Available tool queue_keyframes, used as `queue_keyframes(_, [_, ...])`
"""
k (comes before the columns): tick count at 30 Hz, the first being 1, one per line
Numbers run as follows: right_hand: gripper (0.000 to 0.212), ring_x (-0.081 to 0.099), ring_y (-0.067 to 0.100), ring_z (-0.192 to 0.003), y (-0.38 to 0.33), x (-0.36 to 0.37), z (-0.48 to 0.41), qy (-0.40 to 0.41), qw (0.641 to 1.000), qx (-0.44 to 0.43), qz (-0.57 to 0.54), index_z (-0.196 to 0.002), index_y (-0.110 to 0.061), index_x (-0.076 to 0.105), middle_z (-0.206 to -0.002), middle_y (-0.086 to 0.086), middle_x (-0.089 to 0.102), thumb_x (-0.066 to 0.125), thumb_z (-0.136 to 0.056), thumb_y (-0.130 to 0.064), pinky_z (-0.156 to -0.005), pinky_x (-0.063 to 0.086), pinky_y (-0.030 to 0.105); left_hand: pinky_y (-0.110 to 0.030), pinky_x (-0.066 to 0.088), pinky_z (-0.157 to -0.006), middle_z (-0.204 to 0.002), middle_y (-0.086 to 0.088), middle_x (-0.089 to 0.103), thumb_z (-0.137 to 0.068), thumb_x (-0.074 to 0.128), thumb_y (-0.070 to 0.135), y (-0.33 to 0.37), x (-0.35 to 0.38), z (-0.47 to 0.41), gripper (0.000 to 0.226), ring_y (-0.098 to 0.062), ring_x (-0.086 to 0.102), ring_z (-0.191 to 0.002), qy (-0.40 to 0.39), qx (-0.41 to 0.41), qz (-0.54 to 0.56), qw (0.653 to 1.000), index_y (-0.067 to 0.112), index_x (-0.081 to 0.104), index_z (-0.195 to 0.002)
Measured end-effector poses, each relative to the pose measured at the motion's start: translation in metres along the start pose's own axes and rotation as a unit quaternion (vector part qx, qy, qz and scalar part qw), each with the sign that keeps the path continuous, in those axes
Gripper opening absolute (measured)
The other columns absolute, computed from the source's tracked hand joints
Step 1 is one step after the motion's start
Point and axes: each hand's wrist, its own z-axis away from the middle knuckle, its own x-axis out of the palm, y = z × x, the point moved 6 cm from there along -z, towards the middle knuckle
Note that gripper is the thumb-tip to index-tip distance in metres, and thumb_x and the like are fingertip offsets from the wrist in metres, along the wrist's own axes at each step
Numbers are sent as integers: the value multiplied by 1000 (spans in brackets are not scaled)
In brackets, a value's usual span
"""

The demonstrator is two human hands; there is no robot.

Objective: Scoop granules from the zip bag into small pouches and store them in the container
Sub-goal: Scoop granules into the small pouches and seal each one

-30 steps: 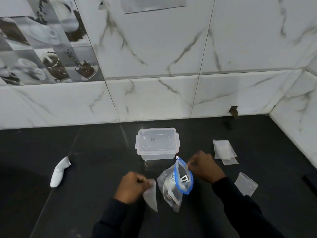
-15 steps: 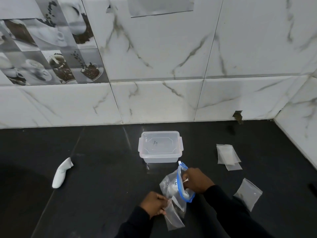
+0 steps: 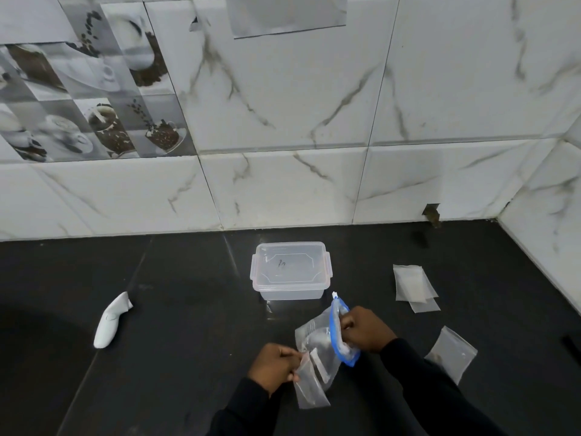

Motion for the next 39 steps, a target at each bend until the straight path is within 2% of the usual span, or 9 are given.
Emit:
queue_keyframes(2, [29,60,9,-61,-1,-6,0,3,1000,-7,-12,-50,-21,65,-60,-1,60,60,-77,-12,-62,48,21,-16,46,-45,-66,-10,70,-88,62,-4,-7,3,3,14,-9,54,-40,1,-10,-1,1000,-7,75,-86])
queue_keyframes(5, [16,66,18,-77,-7,-14,0,14,1000,-8,-19,-71,-8,74,-82,13,67,63,-80,-16,-74,53,29,-17,46,-45,-75,-17,69,-86,61,-7,-13,10,6,15,-11,55,-41,-1,-15,7,1000,-5,75,-81])
queue_keyframes(10, [14,62,12,-93,-8,-27,2,51,997,2,-53,-78,-4,77,-103,7,66,74,-77,-18,-75,46,13,-24,56,-56,-87,-9,77,-81,64,-13,-6,12,15,16,-18,64,-58,32,8,20,999,-4,77,-81])
queue_keyframes(13, [14,64,19,-95,-4,-44,17,92,992,32,-76,-71,1,75,-102,14,68,76,-73,-12,-83,52,33,-31,58,-62,-78,-5,77,-75,68,-9,5,-1,25,20,-17,67,-57,94,68,-32,993,7,78,-72])
queue_keyframes(16, [18,64,22,-95,9,-64,36,150,983,53,-92,-68,6,71,-102,17,68,73,-75,-10,-82,50,38,-21,56,-68,-78,4,75,-70,76,3,22,-14,39,16,-9,71,-71,152,144,-129,969,18,79,-75])
queue_keyframes(25, [14,62,0,-103,-43,-115,105,213,930,-56,-294,-64,-17,78,-109,-9,70,81,-76,-11,-81,40,22,-13,53,-82,-93,18,76,-76,74,7,93,-13,65,27,3,68,-87,129,230,-180,948,26,80,-94])
queue_keyframes(29, [10,65,-1,-100,-74,-97,121,230,914,-111,-317,-68,-14,76,-113,-16,67,82,-75,-11,-76,49,17,-2,48,-69,-82,21,74,-76,72,4,118,-7,70,26,12,66,-78,110,232,-169,952,27,79,-88])
queue_keyframes(34, [21,54,11,-122,-86,-59,128,356,892,-212,-178,-74,-26,72,-128,-11,57,85,-74,-9,-93,47,21,-19,51,-64,-66,9,73,-71,73,7,127,-7,70,21,-7,67,-65,104,230,-170,953,24,80,-81])
queue_keyframes(39, [4,50,23,-117,-89,-31,130,427,863,-270,14,-86,-15,76,-131,2,52,75,-83,-17,-85,51,29,-30,57,-70,-69,9,73,-67,72,9,120,-8,63,24,-11,68,-71,76,199,-156,965,20,80,-87])
